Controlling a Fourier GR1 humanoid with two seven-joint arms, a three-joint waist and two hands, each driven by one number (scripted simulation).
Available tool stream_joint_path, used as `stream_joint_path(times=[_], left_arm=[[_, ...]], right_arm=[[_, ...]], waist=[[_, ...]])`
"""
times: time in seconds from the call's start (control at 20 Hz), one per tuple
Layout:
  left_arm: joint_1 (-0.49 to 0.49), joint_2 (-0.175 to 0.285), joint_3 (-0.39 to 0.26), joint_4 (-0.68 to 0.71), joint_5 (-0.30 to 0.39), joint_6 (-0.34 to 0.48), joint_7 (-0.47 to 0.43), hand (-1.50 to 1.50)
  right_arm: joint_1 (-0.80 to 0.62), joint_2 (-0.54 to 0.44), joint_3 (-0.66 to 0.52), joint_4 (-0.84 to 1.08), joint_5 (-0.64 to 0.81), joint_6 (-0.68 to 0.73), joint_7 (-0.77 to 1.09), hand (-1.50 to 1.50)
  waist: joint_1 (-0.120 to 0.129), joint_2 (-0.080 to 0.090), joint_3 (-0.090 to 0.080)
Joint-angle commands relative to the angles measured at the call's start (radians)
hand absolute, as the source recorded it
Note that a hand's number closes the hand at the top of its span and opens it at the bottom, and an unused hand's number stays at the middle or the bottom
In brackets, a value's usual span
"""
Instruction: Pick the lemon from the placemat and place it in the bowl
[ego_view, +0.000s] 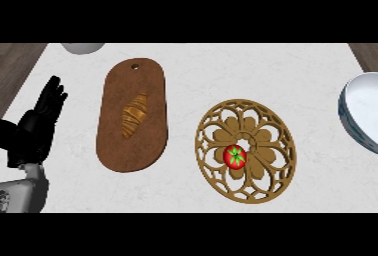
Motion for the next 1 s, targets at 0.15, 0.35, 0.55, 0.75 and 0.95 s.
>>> stream_joint_path(times=[0.15, 0.35, 0.55, 0.75, 0.95], left_arm=[[0.015, -0.012, -0.008, 0.0, -0.007, -0.005, -0.018, 0.0], [-0.035, -0.003, 0.01, -0.001, -0.008, 0.016, 0.036, 0.0], [0.027, -0.019, -0.011, -0.005, -0.011, -0.003, -0.011, 0.0], [0.014, -0.001, 0.012, -0.024, 0.004, -0.001, 0.037, 0.0], [-0.007, -0.006, 0.016, 0.013, -0.014, 0.016, 0.008, 0.0]], right_arm=[[-0.056, -0.07, -0.081, 0.26, -0.07, 0.086, -0.049, -1.5], [-0.006, -0.101, -0.136, 0.328, -0.147, 0.136, -0.271, -1.5], [-0.024, -0.103, -0.265, 0.303, -0.281, 0.09, -0.372, -1.5], [-0.016, -0.056, -0.448, 0.227, -0.479, 0.035, -0.482, -1.5], [0.043, -0.1, -0.569, 0.23, -0.619, 0.147, -0.567, -1.5]], waist=[[0.002, 0.0, 0.001], [-0.003, 0.001, 0.002], [-0.002, 0.0, 0.004], [-0.036, -0.014, 0.004], [-0.043, -0.009, 0.002]])
